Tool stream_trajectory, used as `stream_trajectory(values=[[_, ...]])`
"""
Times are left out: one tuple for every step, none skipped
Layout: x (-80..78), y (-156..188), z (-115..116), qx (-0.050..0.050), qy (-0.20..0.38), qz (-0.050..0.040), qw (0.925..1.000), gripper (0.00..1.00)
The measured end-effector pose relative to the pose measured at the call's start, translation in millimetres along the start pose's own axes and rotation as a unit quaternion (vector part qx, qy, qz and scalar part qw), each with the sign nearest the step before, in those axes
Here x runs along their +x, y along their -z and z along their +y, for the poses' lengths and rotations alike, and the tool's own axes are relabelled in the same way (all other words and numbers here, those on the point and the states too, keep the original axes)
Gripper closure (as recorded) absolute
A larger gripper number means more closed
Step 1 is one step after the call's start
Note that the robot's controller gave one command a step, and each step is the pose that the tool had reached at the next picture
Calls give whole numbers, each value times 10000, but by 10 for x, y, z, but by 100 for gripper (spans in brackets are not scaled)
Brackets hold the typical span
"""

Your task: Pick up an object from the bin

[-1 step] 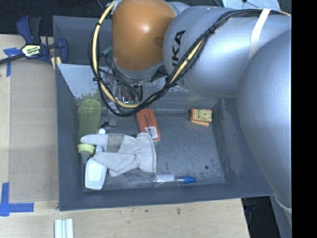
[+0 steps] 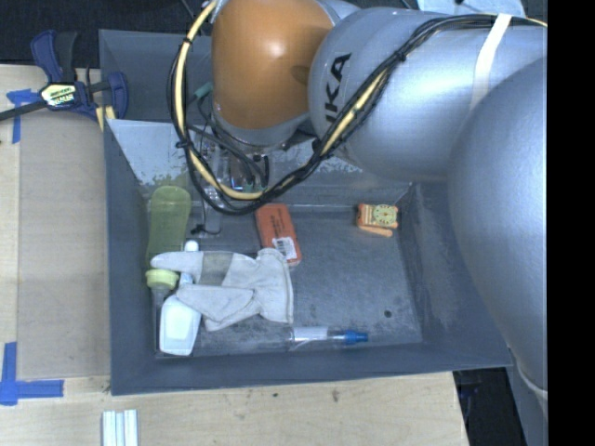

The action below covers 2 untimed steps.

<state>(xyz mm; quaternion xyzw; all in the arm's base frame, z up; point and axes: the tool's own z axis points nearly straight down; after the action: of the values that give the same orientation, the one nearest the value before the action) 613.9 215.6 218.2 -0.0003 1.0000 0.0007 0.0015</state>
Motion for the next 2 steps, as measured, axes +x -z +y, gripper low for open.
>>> stream_trajectory(values=[[143, -532, -251, -5, 183, -24, 9998, 0], [172, -1064, -383, 6, 635, -3, 9980, 0]])
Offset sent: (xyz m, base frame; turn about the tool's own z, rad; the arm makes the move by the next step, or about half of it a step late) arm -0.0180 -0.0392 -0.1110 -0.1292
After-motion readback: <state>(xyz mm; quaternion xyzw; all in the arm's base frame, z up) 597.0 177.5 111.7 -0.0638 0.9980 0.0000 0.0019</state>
